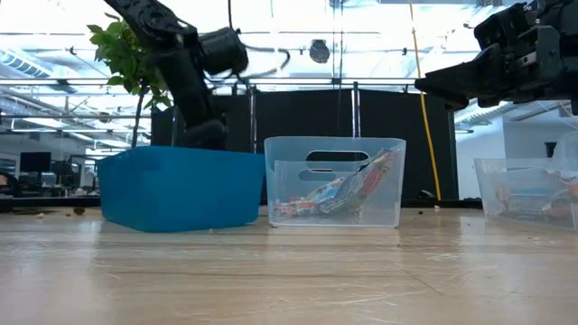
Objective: Pick and place Granola Bars by type
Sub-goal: Put the blue granola bar into the blue bin
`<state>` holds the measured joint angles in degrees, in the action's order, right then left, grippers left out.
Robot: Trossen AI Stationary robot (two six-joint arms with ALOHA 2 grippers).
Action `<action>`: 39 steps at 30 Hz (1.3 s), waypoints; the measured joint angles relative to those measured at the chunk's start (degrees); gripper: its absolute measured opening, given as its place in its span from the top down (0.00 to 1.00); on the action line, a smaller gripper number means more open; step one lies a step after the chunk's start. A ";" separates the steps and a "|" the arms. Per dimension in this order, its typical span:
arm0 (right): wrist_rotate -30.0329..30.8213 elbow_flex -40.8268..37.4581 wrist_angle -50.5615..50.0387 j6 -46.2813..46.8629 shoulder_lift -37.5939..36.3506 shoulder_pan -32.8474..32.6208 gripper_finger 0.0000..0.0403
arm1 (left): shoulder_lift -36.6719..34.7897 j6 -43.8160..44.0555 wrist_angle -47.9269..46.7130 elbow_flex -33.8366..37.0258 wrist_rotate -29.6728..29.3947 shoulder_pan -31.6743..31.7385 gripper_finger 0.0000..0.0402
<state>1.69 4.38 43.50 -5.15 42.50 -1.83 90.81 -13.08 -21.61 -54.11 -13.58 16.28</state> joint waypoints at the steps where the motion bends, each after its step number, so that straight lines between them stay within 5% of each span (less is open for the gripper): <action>1: 0.00 0.00 0.03 0.15 0.00 0.00 0.72 | -1.03 0.06 0.07 0.00 0.00 -0.37 0.97; 16: -0.02 0.00 0.02 0.22 0.00 0.00 0.72 | -18.26 5.64 -3.49 -0.04 -0.93 -4.42 0.97; 33: -0.04 0.00 1.31 1.03 0.00 0.00 0.72 | -32.96 42.19 4.21 -0.09 15.07 -15.88 0.97; 39: -0.04 0.00 1.73 1.03 0.00 0.00 0.72 | -31.85 51.35 3.52 -0.11 12.92 -25.07 0.97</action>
<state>1.65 4.38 45.23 -4.12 42.50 -1.83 58.96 38.28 -18.09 -54.22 -0.66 -8.80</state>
